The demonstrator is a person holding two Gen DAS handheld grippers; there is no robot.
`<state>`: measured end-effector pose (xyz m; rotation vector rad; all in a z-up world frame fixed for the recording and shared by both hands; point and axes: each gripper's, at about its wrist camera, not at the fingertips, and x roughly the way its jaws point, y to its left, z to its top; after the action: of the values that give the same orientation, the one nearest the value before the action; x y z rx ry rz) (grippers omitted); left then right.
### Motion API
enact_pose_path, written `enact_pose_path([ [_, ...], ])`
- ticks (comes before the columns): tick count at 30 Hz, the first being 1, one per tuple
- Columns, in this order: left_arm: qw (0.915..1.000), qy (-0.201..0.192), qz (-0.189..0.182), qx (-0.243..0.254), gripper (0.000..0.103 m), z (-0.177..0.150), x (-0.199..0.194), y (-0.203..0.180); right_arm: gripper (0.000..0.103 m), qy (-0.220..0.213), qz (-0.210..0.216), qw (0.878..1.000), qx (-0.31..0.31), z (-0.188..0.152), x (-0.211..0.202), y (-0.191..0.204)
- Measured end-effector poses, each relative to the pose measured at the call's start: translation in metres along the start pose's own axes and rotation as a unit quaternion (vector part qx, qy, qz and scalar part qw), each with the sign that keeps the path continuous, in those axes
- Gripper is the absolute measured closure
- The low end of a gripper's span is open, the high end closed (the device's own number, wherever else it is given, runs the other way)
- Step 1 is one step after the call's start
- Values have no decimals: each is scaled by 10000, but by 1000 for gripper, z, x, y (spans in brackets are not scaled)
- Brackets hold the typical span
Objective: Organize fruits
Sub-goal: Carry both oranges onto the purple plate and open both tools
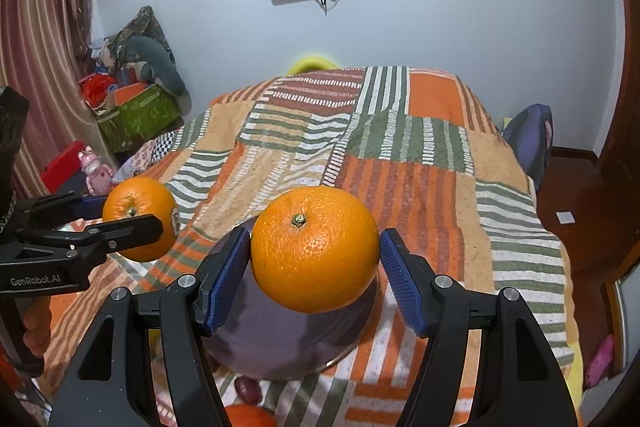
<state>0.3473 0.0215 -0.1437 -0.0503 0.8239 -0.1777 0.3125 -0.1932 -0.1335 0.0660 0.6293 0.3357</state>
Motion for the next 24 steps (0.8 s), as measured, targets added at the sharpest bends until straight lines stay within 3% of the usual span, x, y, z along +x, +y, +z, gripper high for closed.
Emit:
enact_pose_path([
  [13,9981,608,-28,71,41,11,74,6,40,436,47,9990,-82,1,57,-12],
  [24,9952,978,-50,-23,41,11,114,17,40,764,137,9969,-121,-2,88,-16],
])
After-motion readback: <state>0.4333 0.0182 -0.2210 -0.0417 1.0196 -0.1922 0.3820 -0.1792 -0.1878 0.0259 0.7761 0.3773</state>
